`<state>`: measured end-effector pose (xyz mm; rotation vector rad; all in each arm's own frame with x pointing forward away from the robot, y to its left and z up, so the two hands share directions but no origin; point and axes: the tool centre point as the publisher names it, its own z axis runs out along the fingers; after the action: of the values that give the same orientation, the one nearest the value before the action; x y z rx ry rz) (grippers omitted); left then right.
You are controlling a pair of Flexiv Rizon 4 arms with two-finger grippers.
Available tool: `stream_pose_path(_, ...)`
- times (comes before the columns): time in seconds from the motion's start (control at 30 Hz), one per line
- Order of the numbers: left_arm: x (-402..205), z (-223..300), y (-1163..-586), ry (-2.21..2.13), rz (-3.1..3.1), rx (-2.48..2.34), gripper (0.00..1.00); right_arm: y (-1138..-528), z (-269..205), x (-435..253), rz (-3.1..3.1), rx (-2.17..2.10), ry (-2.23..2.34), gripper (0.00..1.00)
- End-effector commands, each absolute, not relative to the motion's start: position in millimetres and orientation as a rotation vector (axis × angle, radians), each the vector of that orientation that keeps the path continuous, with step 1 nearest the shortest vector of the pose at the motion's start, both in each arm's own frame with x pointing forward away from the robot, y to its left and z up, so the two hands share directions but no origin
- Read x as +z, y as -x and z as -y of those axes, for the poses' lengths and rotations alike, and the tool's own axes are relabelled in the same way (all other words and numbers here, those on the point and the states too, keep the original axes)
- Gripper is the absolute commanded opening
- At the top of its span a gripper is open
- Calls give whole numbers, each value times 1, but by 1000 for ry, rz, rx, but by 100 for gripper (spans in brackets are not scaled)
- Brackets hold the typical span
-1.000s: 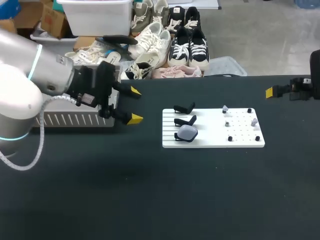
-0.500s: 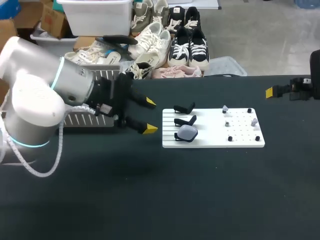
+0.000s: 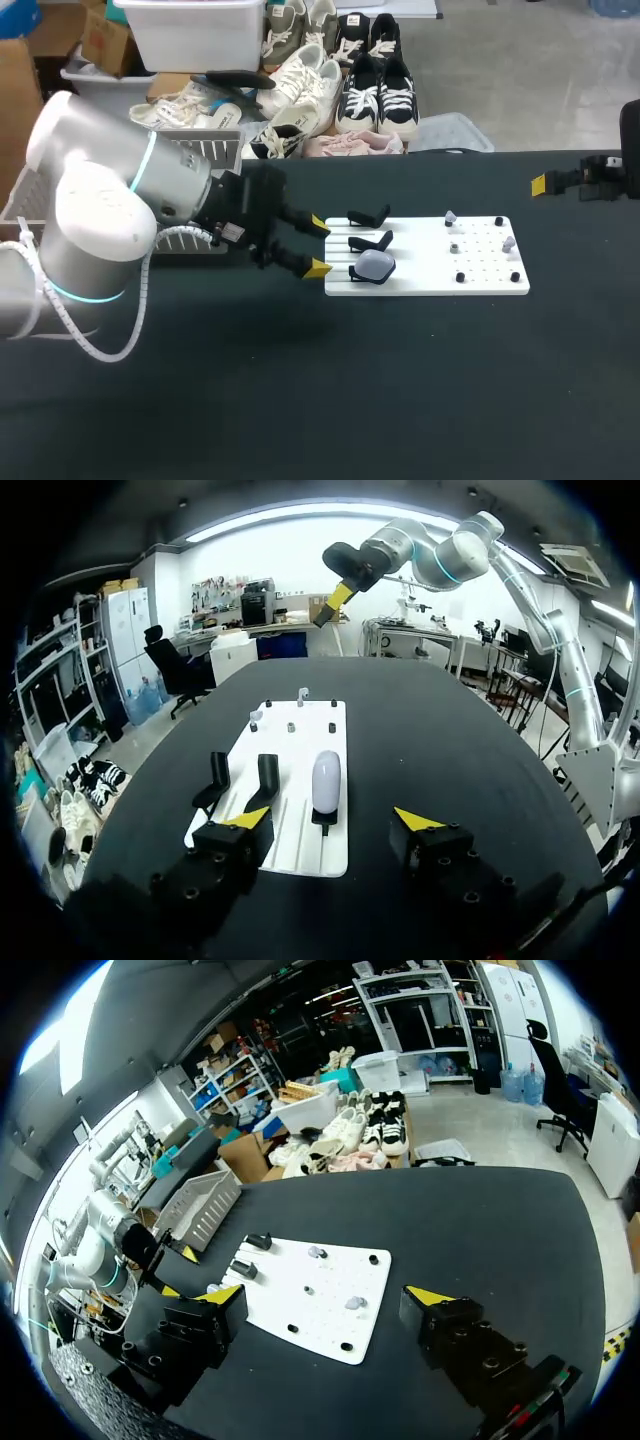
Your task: Pick up each earbud case from the left stands, insert the matching earbuds, close the lid, and place the case in the box.
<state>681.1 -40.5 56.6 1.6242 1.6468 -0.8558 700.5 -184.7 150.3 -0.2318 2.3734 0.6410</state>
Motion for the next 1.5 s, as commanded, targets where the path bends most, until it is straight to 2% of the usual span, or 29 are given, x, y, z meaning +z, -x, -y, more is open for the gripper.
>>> stream_pose_path(0.03, 51, 45, -683, -1627, -1637, -871, 89, -701, 186, 150, -2372, 647, 236, 100)
stream_pose_path(0.73, 34, 68, -683, -1652, -1591, -874, 78, -701, 186, 150, -2372, 647, 236, 100)
stream_pose_path(1.13, 30, 77, -687, -1654, -1591, -897, 66, -701, 186, 150, -2372, 647, 236, 100)
stream_pose_path(1.5, 27, 83, -690, -1645, -1598, -914, 64, -701, 186, 150, -2372, 647, 236, 100)
